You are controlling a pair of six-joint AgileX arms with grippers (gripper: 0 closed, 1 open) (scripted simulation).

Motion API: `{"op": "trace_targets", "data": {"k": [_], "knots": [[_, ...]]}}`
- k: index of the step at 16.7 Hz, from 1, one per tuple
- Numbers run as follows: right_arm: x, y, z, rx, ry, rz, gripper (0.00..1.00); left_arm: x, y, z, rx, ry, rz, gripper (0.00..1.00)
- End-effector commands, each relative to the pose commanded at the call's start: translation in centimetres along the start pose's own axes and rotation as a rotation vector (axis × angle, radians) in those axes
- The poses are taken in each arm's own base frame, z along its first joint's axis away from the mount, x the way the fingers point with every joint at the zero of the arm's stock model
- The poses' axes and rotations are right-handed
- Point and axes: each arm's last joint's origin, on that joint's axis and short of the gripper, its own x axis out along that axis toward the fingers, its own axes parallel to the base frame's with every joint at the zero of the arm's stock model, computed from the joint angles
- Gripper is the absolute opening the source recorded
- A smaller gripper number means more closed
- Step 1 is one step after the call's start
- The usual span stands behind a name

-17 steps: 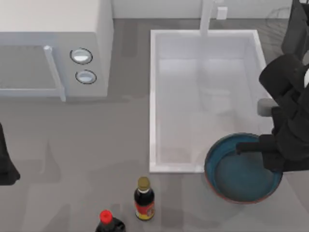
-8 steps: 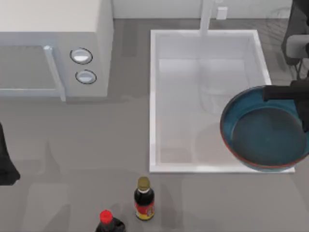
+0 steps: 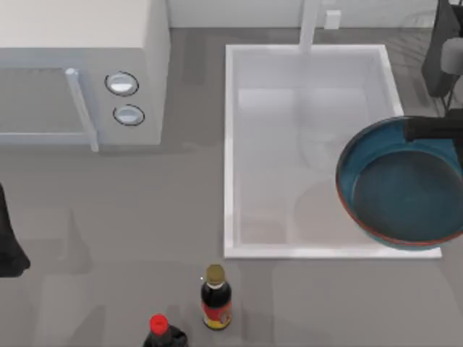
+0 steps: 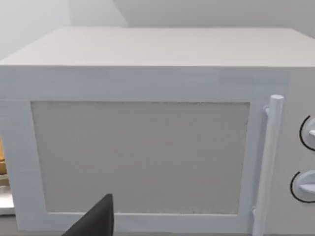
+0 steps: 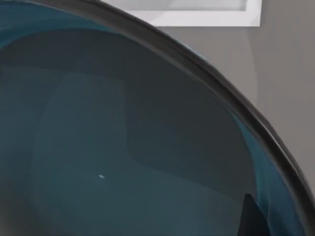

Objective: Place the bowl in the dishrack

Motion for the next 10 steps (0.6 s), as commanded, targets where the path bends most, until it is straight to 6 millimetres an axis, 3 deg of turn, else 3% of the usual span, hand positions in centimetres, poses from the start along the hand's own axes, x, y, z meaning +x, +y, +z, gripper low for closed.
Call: {"op": "trace_targets", "data": {"k": [4,10], "knots": [[-0.5,-2.0,0.8,0.052,-0.088,0.087,0.0,0.0,0.0,0.0,0.0,0.0,0.0,1.0],[-2.1,-9.7,2.8,0.179,-0.507,0.293,0.0,0.0,0.0,0.0,0.0,0.0,0.0,1.0]]}}
